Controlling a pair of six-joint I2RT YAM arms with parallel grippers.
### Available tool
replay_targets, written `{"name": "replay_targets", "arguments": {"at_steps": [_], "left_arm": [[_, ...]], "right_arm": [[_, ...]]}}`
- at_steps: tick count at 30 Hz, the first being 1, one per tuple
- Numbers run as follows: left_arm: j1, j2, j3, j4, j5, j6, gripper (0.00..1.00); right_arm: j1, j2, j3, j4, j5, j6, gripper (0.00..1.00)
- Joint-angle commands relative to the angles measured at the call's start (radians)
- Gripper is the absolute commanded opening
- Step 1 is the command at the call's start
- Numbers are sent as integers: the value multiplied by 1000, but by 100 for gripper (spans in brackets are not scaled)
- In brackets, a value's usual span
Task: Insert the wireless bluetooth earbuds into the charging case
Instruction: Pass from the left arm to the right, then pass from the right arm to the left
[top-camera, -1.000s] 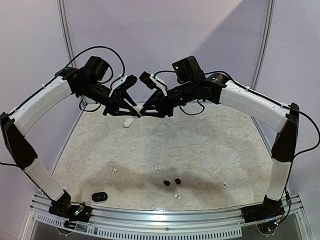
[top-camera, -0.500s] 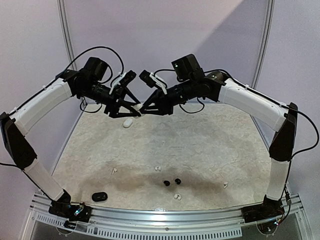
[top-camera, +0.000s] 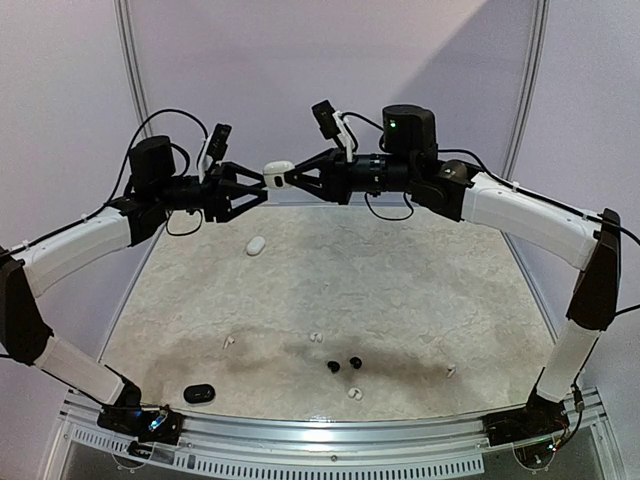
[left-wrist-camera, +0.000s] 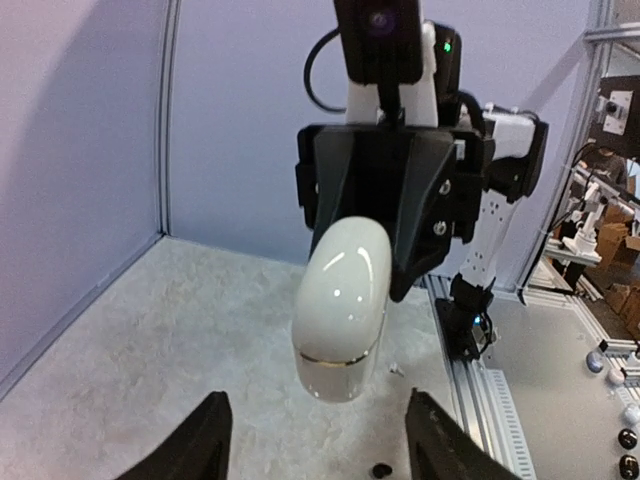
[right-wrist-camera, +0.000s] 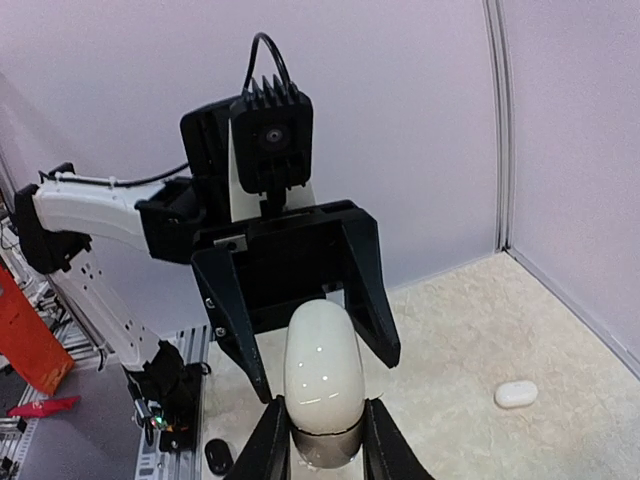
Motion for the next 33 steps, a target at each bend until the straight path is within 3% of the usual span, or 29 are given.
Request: {"name": "replay_targets", "arguments": {"at_steps": [1,5,9,10,15,21,23,27,29,31,32,33], "left_arm": [[-25,50,20,280,1,-232,58],[-45,61,23,334,24,-285,53],[-56,63,26,341,26,-299,31],[-57,64,28,347,25,-303,31],[-60,66,50,365,49,-320,46],[-62,70,59,386,45,-375,44],[-64,72,63,383,50,-377,36],[-66,72,66,371,43,-372,7],[-66,72,68,368,34,-372,0],[-67,73,68,360,23,-372,0],[-67,73,68,351,20,-369,0],[-66,71,67,340,19,-361,0]], "right_arm": [[-2,-17,-34,236,-9,141,0],[-2,-4,-24,240,-13,156,0],[-3,-2,-26,244,-12,158,0],[-3,-2,-24,241,-11,158,0],[-3,-2,-29,208,10,135,0],[-3,-7,-27,198,13,111,0],[-4,-7,-27,193,15,106,0],[-2,-6,-27,191,11,100,0],[-3,-4,-27,184,12,96,0],[-2,-2,-27,169,18,89,0],[-3,-1,-27,156,29,85,10],[-3,-2,-25,138,45,83,29]]}}
